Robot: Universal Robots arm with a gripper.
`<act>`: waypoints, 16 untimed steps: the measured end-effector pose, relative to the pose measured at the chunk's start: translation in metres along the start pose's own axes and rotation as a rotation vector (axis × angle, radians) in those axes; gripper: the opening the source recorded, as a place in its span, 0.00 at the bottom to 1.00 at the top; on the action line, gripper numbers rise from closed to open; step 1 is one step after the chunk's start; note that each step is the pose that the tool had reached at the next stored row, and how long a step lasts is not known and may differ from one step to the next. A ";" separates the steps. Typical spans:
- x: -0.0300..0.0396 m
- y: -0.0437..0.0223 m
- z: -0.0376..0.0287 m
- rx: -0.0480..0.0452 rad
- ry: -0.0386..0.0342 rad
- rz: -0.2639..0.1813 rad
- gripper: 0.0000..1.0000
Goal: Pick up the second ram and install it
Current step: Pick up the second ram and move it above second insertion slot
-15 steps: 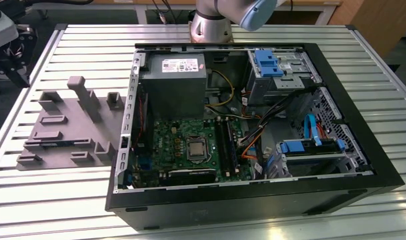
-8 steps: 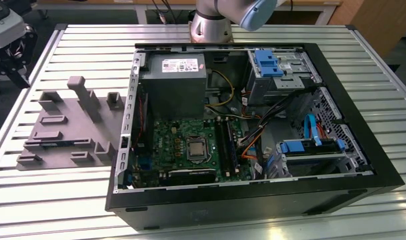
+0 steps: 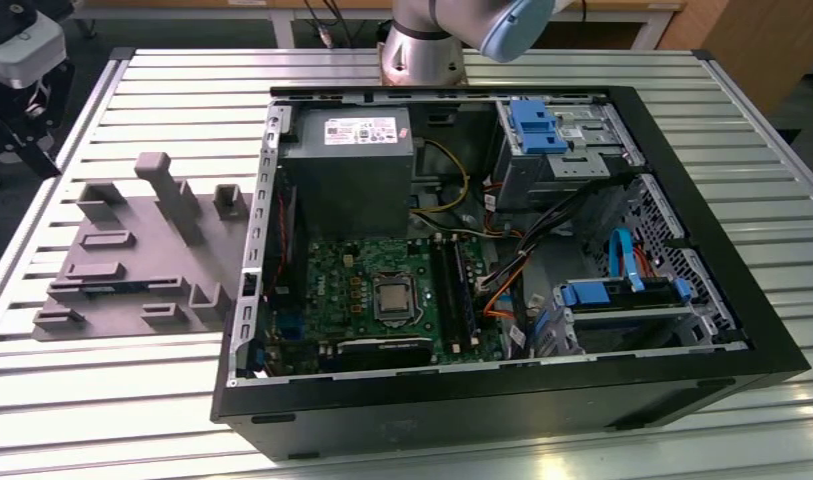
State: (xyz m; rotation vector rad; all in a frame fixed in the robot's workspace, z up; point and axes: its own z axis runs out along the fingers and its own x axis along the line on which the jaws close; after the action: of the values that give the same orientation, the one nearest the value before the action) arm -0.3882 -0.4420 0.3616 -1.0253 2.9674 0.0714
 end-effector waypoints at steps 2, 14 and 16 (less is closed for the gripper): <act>0.0000 0.0000 0.0004 -0.0005 0.0016 -0.036 0.11; 0.0002 0.0000 0.0034 -0.0043 0.0116 -0.272 0.11; 0.0002 -0.0001 0.0038 -0.0049 0.0132 -0.307 0.11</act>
State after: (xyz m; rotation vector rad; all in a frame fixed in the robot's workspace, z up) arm -0.3884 -0.4420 0.3578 -1.4708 2.7816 0.0709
